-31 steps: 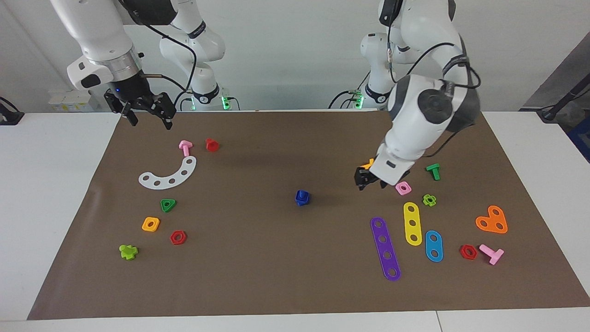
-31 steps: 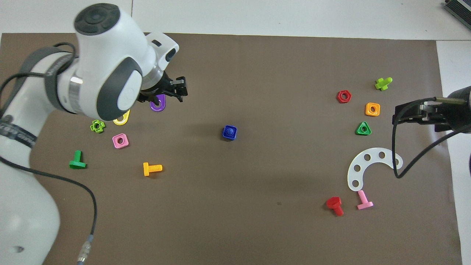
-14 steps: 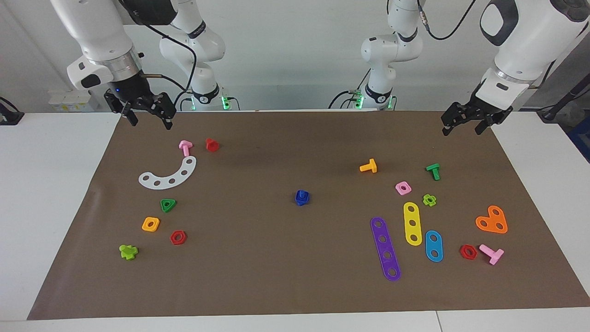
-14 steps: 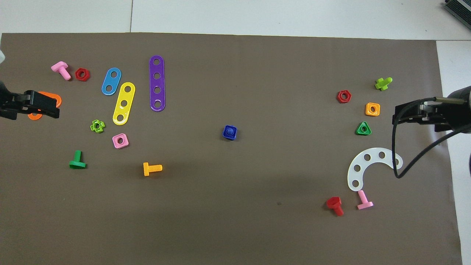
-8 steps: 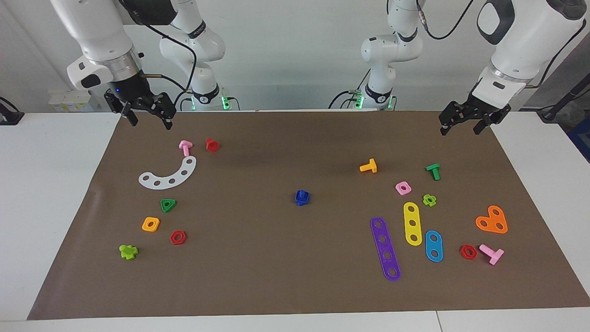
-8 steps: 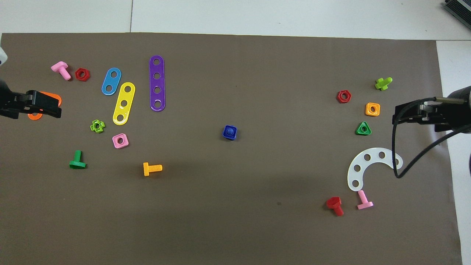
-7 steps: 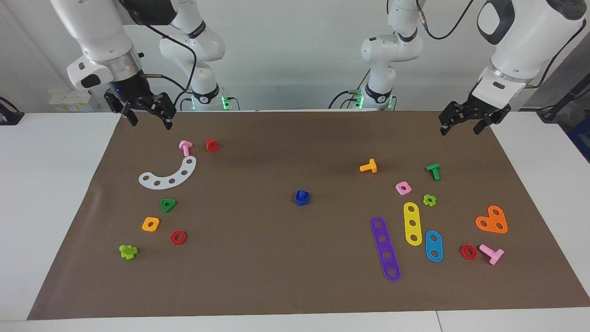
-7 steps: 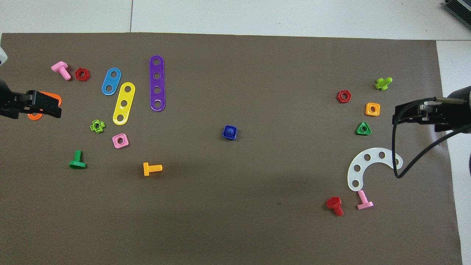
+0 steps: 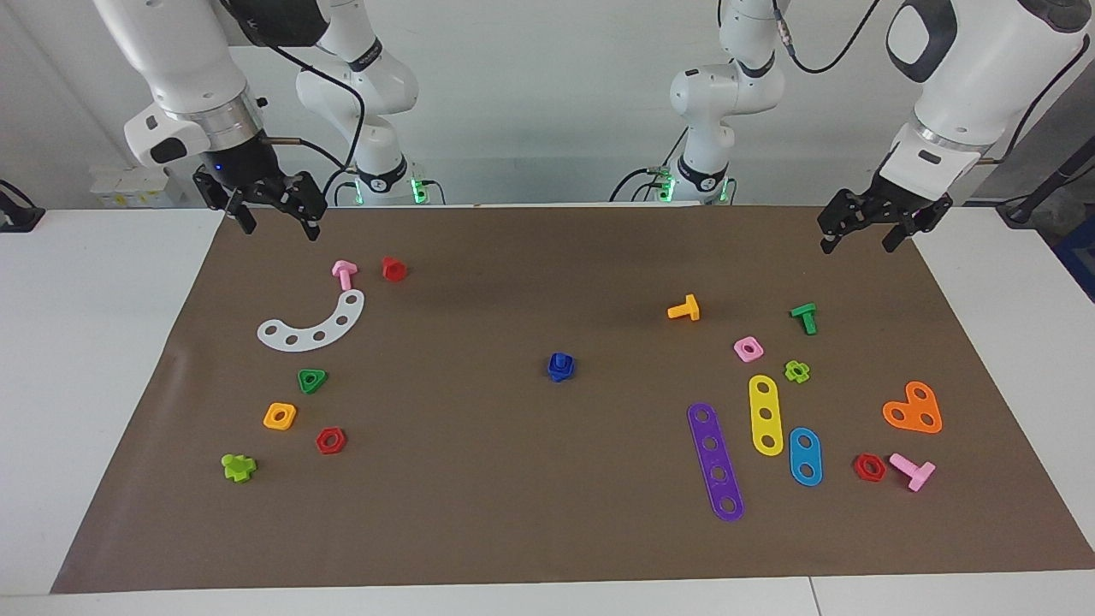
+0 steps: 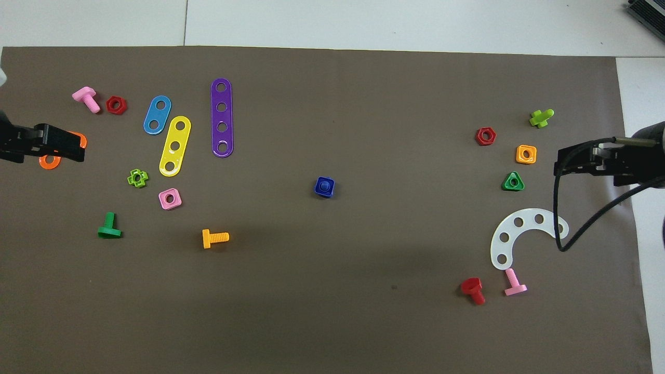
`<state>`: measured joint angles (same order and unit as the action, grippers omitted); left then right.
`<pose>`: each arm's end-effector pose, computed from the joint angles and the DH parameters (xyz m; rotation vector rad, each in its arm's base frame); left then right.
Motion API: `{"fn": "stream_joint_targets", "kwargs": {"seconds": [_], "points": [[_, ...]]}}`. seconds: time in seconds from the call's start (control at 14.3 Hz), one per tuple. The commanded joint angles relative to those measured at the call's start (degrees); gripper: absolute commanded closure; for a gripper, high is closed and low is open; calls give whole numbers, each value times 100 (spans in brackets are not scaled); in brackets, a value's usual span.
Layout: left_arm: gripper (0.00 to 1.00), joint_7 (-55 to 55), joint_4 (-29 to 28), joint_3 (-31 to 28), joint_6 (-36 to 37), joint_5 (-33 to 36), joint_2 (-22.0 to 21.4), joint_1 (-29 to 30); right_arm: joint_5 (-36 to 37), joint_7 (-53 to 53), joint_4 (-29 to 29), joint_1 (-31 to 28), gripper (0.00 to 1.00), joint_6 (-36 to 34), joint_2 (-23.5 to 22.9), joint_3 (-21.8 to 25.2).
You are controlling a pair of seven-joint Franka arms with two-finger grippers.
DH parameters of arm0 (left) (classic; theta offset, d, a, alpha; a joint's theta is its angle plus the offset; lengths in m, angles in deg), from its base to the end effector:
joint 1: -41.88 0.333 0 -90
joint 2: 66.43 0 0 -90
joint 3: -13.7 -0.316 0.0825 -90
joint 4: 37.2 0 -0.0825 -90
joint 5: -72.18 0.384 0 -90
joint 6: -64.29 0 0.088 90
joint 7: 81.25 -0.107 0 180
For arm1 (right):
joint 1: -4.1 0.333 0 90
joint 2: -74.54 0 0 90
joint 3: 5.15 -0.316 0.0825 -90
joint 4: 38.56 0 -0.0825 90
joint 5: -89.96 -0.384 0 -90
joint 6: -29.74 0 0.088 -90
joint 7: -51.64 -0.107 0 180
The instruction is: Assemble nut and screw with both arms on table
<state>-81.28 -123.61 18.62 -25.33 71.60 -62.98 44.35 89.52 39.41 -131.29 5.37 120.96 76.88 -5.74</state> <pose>0.5721 -0.0240 0.6197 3.1257 -0.0675 -0.0067 0.5433 0.0186 0.6263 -3.1197 0.2833 -0.0211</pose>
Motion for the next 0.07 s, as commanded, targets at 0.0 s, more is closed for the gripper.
{"fn": "stream_joint_targets", "kwargs": {"seconds": [0.0], "points": [[0,-111,-210,-26,-144,129,-161,-1,-105,-24,36,-30,0,-95,3,-20]]}}
